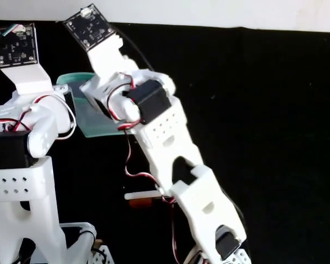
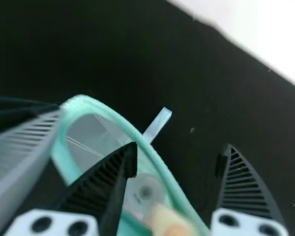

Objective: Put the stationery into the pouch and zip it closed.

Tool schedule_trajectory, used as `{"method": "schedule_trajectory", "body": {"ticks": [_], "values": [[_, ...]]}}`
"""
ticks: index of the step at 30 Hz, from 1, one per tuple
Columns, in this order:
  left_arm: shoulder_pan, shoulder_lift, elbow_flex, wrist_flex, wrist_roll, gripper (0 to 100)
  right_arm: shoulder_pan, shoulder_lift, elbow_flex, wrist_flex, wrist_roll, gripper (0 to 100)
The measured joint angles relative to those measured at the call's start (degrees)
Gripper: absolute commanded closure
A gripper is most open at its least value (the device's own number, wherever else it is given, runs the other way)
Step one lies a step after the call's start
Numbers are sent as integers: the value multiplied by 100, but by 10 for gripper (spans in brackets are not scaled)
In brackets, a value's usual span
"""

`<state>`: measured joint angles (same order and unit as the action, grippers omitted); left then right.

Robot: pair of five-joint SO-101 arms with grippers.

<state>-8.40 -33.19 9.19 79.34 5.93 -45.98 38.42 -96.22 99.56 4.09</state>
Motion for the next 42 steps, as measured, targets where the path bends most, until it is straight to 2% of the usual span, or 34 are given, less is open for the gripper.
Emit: {"method": "schedule_trajectory", "body": {"ticks": [11, 25, 34, 42], "values": [[0, 35, 9, -132, 0, 993, 0, -1565, 0, 70, 0, 752], [0, 35, 9, -132, 0, 993, 0, -2347, 53, 79, 0, 753], [0, 35, 9, -132, 0, 993, 0, -4149, 2857, 79, 9, 753], [0, 35, 9, -132, 0, 993, 9, -5538, 5345, 79, 633, 753]]}}
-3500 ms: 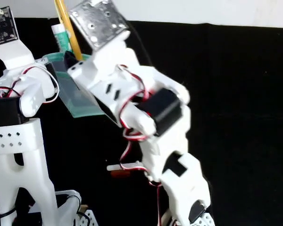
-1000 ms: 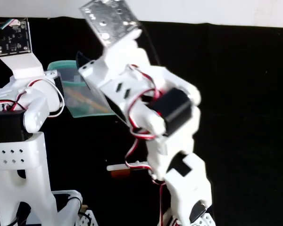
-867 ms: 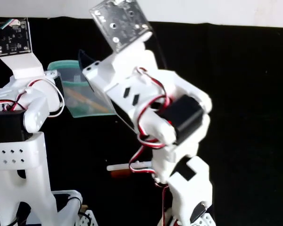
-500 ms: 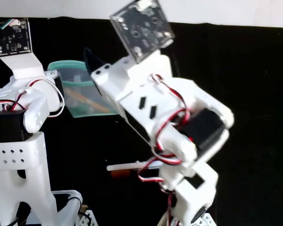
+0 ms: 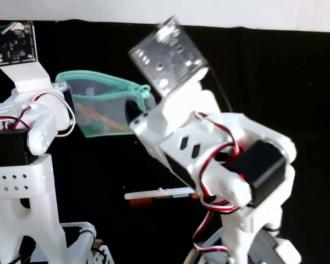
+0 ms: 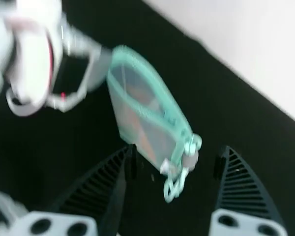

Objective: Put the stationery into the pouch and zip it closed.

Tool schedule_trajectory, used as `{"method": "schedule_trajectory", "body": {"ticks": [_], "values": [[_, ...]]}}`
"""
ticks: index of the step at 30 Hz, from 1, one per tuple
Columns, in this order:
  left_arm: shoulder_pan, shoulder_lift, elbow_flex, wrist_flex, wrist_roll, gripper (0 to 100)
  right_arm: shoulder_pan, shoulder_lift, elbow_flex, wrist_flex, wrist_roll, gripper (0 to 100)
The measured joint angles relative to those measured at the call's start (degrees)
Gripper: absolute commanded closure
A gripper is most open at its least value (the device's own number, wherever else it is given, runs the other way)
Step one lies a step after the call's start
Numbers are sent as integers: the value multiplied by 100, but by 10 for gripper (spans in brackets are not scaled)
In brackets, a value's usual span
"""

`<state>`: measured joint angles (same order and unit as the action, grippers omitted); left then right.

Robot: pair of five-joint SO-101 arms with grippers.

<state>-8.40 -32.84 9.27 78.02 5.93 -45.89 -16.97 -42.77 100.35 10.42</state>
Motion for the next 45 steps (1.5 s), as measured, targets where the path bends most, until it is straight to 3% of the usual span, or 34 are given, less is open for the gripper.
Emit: {"method": "schedule_trajectory", "body": {"ticks": [11, 31, 45], "values": [[0, 0, 0, 0, 0, 993, 0, -712, 2620, 0, 976, 753], [0, 0, 0, 0, 0, 993, 0, -721, 5319, 0, 2673, 753], [0, 0, 0, 0, 0, 993, -413, -554, 7358, -1547, 3851, 753]]}}
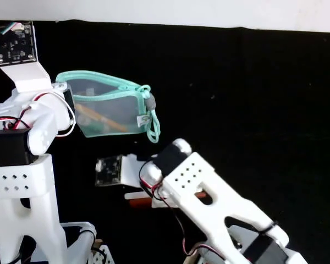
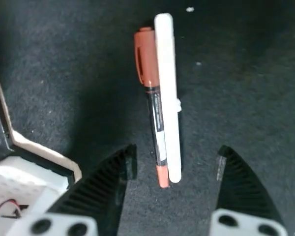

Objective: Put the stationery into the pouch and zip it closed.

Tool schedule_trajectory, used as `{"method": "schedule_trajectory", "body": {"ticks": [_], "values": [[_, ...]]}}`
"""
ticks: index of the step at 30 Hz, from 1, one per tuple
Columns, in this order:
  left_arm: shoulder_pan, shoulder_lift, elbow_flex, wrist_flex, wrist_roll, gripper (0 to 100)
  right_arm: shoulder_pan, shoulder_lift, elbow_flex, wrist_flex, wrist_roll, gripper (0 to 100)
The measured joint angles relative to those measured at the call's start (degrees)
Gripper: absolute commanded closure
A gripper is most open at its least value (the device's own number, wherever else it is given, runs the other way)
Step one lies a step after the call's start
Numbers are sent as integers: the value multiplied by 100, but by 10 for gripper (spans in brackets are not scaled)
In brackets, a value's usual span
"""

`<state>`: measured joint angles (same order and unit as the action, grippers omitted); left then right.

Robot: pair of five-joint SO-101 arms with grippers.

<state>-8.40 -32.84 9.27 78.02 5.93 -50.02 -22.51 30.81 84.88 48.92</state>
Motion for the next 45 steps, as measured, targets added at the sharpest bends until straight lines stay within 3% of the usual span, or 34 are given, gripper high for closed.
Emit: {"method": "schedule_trajectory", "body": {"ticks": [32, 34, 39, 45], "values": [[0, 0, 0, 0, 0, 993, -809, 2945, 26, -2207, 255, 754], [0, 0, 0, 0, 0, 993, -809, 3033, 26, -2259, 255, 782], [0, 229, -18, 0, 0, 993, -791, 3174, -70, -2426, 246, 998], [0, 343, -26, -97, 0, 993, -774, 3305, -88, -2541, 35, 991]]}}
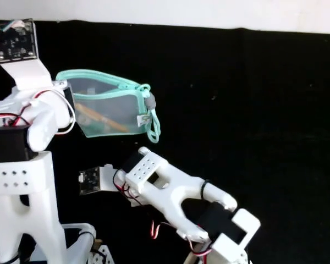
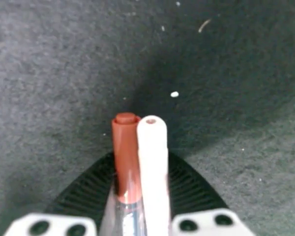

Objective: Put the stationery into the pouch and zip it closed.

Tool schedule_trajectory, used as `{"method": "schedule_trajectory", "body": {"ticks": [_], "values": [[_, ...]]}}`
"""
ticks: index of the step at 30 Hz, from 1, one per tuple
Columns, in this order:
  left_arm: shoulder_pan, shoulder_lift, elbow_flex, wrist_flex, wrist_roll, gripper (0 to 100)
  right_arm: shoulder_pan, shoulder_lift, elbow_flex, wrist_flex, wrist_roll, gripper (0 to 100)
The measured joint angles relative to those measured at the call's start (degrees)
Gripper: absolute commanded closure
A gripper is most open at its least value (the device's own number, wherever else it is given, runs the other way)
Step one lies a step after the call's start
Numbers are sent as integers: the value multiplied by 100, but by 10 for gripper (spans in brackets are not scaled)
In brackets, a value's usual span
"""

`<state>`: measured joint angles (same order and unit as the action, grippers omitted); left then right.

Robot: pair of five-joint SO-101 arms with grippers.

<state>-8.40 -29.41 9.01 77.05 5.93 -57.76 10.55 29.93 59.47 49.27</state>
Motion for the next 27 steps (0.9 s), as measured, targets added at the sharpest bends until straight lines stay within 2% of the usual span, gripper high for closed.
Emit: {"method": "schedule_trajectory", "body": {"ticks": [6, 10, 18, 27], "values": [[0, 0, 0, 0, 0, 993, 167, -44, 9, 0, -70, 991], [0, 0, 0, -18, 0, 993, 281, -510, 114, 18, -422, 991], [0, 0, 0, -18, 0, 993, 809, -1407, 123, 721, -1143, 991], [0, 0, 0, -18, 0, 993, 1363, -2655, -510, 1433, -1908, 991]]}}
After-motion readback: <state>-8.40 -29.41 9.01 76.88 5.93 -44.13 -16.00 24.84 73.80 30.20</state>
